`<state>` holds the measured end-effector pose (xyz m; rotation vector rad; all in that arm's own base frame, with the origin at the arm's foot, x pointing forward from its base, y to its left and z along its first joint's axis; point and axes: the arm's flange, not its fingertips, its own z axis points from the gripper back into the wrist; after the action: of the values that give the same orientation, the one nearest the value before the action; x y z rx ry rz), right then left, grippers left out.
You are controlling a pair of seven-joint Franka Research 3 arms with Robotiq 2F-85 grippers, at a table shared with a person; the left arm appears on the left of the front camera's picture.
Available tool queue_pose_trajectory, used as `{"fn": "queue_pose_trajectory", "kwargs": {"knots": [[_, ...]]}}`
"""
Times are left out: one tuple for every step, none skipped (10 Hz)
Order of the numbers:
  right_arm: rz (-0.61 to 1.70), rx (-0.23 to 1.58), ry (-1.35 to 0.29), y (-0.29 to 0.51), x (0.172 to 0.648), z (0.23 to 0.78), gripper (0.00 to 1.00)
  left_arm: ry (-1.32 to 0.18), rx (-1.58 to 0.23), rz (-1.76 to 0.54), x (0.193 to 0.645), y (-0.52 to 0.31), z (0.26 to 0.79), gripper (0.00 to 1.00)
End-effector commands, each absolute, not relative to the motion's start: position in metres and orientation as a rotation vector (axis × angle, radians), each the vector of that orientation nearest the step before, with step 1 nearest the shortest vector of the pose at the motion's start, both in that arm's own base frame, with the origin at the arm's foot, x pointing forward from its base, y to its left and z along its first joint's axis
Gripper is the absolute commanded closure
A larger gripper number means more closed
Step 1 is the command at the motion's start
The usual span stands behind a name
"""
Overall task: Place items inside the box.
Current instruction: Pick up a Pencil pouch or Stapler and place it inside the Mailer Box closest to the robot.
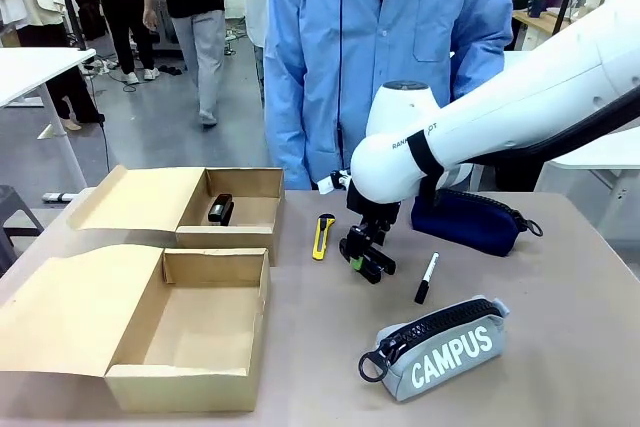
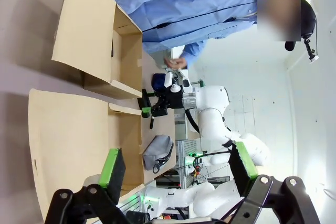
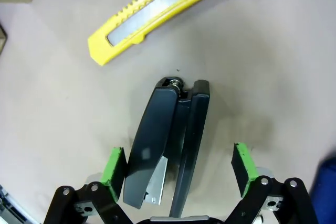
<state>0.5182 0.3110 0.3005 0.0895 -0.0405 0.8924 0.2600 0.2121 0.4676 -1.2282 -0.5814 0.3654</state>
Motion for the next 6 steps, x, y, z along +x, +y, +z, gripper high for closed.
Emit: {"fn": "queue_pose_trajectory", "kwargs": {"knots": [[0.860, 0.067, -0.022, 0.3143, 0.5213, 0.3038, 0.00, -0.605, -1.242, 0.348, 0.2593, 0.2111, 0.4682, 0.00], [0.851, 0.056, -0.016, 0.3138, 0.5207, 0.3029, 0.00, -0.605, -1.242, 0.348, 0.2593, 0.2111, 0.4682, 0.00], [0.843, 0.050, -0.005, 0.3140, 0.5198, 0.3029, 0.00, -0.605, -1.242, 0.348, 0.2593, 0.2111, 0.4682, 0.00], [0.848, 0.056, 0.008, 0.3147, 0.5190, 0.3032, 0.00, -0.605, -1.242, 0.348, 0.2593, 0.2111, 0.4682, 0.00], [0.872, 0.061, 0.032, 0.3150, 0.5170, 0.3029, 0.60, -0.605, -1.242, 0.348, 0.2593, 0.2111, 0.4682, 0.00], [0.868, 0.063, 0.036, 0.3152, 0.5171, 0.3024, 0.60, -0.605, -1.242, 0.348, 0.2593, 0.2111, 0.4682, 0.00]]}}
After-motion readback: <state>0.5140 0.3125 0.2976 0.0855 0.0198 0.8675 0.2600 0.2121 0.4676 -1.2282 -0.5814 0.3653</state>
